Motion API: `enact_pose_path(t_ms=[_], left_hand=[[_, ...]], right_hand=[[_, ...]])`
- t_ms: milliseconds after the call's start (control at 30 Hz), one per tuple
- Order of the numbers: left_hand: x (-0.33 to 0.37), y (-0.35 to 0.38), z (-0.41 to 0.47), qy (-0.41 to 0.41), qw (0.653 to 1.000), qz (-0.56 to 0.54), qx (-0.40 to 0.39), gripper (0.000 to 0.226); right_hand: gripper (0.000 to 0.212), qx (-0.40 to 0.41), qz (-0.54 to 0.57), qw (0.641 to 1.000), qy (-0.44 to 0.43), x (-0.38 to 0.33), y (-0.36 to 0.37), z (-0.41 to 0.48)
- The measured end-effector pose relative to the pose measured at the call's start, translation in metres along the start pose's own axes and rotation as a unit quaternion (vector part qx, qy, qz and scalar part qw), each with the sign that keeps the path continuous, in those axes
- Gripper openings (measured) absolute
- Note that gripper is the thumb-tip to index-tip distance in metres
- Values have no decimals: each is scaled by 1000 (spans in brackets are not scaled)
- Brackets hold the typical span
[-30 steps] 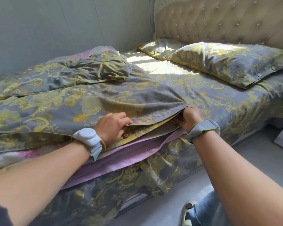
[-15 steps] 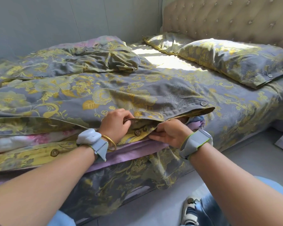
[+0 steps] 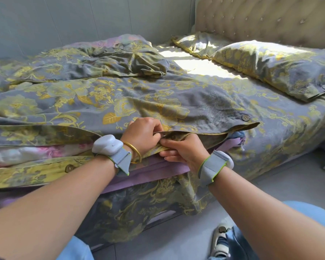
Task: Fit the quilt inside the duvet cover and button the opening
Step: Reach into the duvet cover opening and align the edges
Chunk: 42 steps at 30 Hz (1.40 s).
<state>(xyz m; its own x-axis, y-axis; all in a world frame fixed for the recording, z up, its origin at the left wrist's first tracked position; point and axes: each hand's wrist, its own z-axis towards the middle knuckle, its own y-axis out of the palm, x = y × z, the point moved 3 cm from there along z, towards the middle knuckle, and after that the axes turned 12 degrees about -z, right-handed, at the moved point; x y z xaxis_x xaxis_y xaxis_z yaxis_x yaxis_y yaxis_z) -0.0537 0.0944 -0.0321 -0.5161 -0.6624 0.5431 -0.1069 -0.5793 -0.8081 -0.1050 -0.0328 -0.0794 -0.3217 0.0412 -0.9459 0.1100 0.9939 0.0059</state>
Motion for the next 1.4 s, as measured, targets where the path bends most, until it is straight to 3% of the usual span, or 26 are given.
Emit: enact_pose_path(t_ms=[200,300,433,500,633,833,933,1067,1167,1233,1300,1400], left_hand=[[-5,-4,-4,2,1000,-15,12,9],[-4,-4,-6,6,999,-42,26,6],[-6,-5,-8,-27,989,-141,30,30],[-10,-6,-7,-50,981,-184,24,25],[-10,-3,-6,-39,991,-129,21,1],[0,-3,-4,8,997,-3,78,4],[6,1,-7,62,991,69,95,4],[9,7,-12,118,981,115,104,5],[9,6,-15,114,979,127,113,10],[4,1,-13,57,988,65,126,12],[-5,-2,-8,-39,990,-72,111,11],[-13,2,-3,-185,933,-301,61,10]], right_hand=[[4,-17,52,998,-16,-4,-1,-1],[3,-18,43,999,-9,-4,-1,-1],[8,-17,53,998,-18,-5,-1,-2],[13,-15,61,998,-25,-5,0,-2],[21,-17,74,997,-31,-5,5,-4],[17,-58,78,995,-20,-5,8,-5],[33,-2,29,1000,-8,-3,3,-3],[23,60,27,998,10,1,0,2],[21,71,25,997,11,1,-2,5],[15,68,32,997,2,1,-1,6],[12,67,28,997,-14,1,-1,6],[12,119,-76,987,-71,2,-3,8]])
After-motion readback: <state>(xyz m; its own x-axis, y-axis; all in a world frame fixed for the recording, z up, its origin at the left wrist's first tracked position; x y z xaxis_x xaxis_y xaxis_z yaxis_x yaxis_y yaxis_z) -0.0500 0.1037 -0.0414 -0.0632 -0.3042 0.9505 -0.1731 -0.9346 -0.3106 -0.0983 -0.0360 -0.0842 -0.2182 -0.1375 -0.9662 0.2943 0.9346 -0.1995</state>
